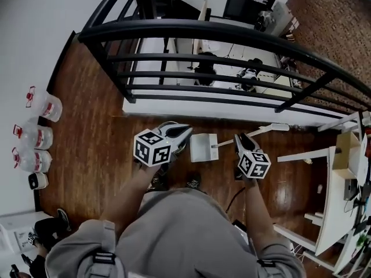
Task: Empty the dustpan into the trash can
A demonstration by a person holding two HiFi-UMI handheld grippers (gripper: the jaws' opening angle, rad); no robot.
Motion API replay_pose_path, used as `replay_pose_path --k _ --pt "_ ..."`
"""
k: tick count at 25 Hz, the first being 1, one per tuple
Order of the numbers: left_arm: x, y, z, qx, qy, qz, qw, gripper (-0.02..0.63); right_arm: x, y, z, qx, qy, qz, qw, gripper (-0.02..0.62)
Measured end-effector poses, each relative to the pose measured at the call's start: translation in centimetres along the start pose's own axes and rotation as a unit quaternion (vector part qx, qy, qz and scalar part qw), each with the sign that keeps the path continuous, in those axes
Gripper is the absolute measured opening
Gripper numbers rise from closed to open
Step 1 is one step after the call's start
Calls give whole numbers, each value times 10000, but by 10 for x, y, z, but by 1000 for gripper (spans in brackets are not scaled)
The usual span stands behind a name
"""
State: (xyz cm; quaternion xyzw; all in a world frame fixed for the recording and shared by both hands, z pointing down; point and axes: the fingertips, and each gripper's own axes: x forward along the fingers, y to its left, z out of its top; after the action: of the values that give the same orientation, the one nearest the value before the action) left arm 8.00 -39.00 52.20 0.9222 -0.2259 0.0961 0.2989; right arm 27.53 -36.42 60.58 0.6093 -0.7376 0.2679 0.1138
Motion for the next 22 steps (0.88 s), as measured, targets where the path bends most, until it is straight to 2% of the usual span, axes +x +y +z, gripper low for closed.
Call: replay_pose_path --k 2,6,12,16,22 --pt "-11 3 12 52 -150 -32 9999 5 0 40 32 -158 -328 362 9987 3" --pt "-35 14 39 177 -436 -51 9989 5 7 119 92 -431 -728 1104 9903 0" --pt "-65 20 77 427 -793 -52 9959 5 7 193 159 -398 -1277 1668 9769 0" --pt "-81 17 99 605 -997 -118 9931 5 5 218 181 -291 -1532 1800 9712 0" --pt "-100 13 119 750 -1174 -169 9901 5 8 247 190 -388 -1564 1992 9666 0"
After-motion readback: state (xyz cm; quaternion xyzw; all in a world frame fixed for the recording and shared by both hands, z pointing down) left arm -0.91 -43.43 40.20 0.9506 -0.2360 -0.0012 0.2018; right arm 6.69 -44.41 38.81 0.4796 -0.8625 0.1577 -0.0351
